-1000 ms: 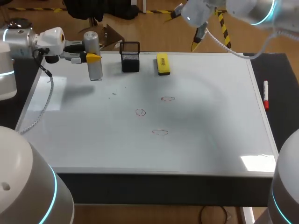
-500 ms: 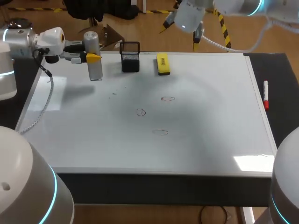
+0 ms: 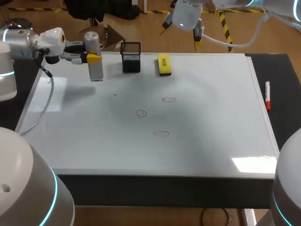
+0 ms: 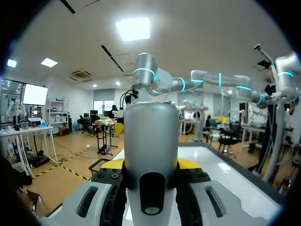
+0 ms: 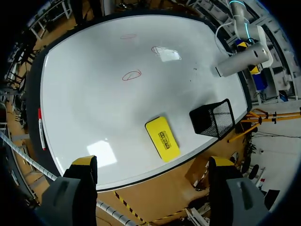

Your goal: Pick up the inspection probe, press it on each red-marked spot on the whiteboard one by one, put down the probe, pick up the eraser, and wipe off all the red marks.

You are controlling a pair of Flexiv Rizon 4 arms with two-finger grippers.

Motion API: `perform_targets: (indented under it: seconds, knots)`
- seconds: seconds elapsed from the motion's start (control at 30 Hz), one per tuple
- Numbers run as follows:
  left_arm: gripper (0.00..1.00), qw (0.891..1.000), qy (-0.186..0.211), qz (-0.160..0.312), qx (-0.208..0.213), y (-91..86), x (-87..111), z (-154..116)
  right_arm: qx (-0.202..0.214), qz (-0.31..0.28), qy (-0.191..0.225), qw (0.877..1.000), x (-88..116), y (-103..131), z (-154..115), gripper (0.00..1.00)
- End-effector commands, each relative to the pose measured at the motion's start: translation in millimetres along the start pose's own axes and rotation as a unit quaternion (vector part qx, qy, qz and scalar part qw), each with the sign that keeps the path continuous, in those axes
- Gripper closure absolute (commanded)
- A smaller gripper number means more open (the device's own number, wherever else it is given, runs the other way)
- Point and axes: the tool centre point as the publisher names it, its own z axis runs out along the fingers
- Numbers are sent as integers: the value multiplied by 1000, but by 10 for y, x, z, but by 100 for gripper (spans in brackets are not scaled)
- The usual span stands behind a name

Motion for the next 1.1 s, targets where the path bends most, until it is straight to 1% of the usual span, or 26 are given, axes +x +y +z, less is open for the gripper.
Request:
perform_targets:
  seconds: [0.03, 0.1, 0.13, 0.17, 0.4, 0.43, 0.5, 0.57, 0.73, 1.0, 1.07, 1.1]
  knots:
    - [100, 1000, -1, 1, 0, -9, 6, 3, -1, 0, 59, 998, -29, -15, -24, 0]
    - [100, 1000, -1, 1, 0, -9, 6, 3, -4, -9, 61, 998, -55, 14, 9, 0]
    - [100, 1000, -1, 1, 0, -9, 6, 3, -8, -15, 75, 997, -78, 21, 52, 0]
    - [100, 1000, -1, 1, 0, -9, 6, 3, -8, -20, 77, 997, -62, 5, 92, 0]
    - [100, 1000, -1, 1, 0, -9, 6, 3, -12, -47, 67, 997, -47, 49, 319, 0]
    - [100, 1000, -1, 1, 0, -9, 6, 3, -7, -51, 70, 996, -52, 70, 335, 0]
    - [100, 1000, -1, 1, 0, -9, 6, 3, 9, -69, 54, 996, -57, 84, 370, 0]
    - [100, 1000, -1, 1, 0, -9, 6, 3, 19, -82, 52, 995, -56, 89, 422, 0]
    - [100, 1000, -1, 1, 0, -9, 6, 3, 34, -112, 48, 992, -64, 88, 550, 0]
    - [100, 1000, -1, 1, 0, -9, 6, 3, 39, -148, 42, 987, -112, 96, 732, 0]
    - [100, 1000, -1, 1, 0, -9, 6, 3, 32, -162, 40, 985, -127, 81, 786, 0]
    - [100, 1000, -1, 1, 0, -9, 6, 3, 30, -170, 47, 984, -148, 78, 815, 0]
